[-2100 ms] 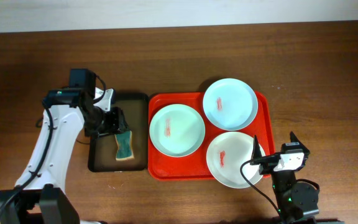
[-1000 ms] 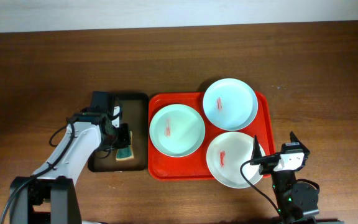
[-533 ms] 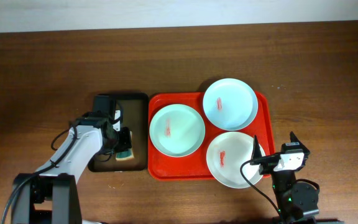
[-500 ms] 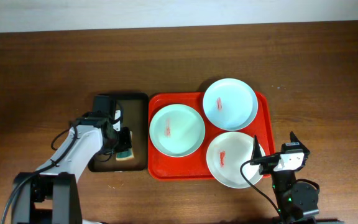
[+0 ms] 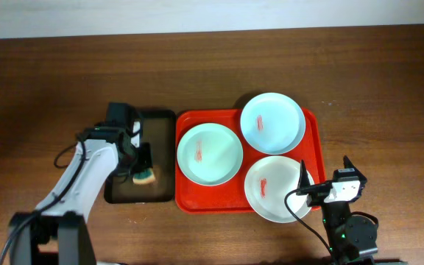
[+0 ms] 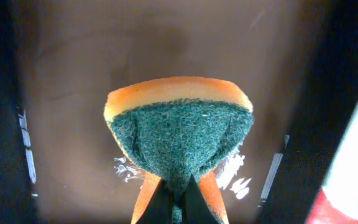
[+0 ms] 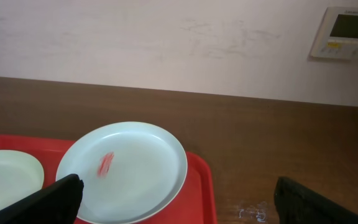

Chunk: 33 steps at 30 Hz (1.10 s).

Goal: Clean dirty plates on tray and stack at the side

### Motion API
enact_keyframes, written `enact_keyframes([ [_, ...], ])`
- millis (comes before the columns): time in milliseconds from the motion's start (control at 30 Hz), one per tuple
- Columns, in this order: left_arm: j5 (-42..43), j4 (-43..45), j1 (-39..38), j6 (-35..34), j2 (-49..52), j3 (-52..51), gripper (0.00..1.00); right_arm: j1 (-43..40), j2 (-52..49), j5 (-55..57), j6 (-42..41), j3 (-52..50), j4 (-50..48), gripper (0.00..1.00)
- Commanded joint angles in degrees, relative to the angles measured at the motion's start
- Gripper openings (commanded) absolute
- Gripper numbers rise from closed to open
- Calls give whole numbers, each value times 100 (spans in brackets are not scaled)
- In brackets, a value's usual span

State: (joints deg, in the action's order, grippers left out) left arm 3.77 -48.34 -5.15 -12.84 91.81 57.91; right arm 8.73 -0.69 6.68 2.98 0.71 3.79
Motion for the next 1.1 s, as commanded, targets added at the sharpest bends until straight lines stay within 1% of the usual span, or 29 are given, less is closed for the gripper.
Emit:
enact_keyframes([
  [0, -59, -94, -2, 553, -463, 393, 0, 22, 33, 129, -50, -39, 24, 98],
  [133, -59, -146, -37, 568, -439, 363, 0, 22, 33, 131, -48, -39, 24, 98],
  [200, -63, -31, -144, 568, -439, 216, 0, 22, 33, 131, -50, -39, 24, 98],
  [333, -66, 669, -330, 568, -439, -433, 0, 22, 33, 129, -50, -39, 24, 98],
  [500, -208, 1484, -334, 566, -439, -1202, 0, 22, 33, 129, -50, -39, 24, 98],
  [600, -205, 1510, -334, 564, -378, -1327, 0, 22, 33, 129, -50, -39, 24, 98],
  [733, -140, 1624, -332, 564, -4, -1325, 0, 22, 33, 129, -48, -39, 24, 98],
  [1067, -125, 1445, -332, 566, 7, -1108, 0, 22, 33, 129, -50, -39, 24, 98],
])
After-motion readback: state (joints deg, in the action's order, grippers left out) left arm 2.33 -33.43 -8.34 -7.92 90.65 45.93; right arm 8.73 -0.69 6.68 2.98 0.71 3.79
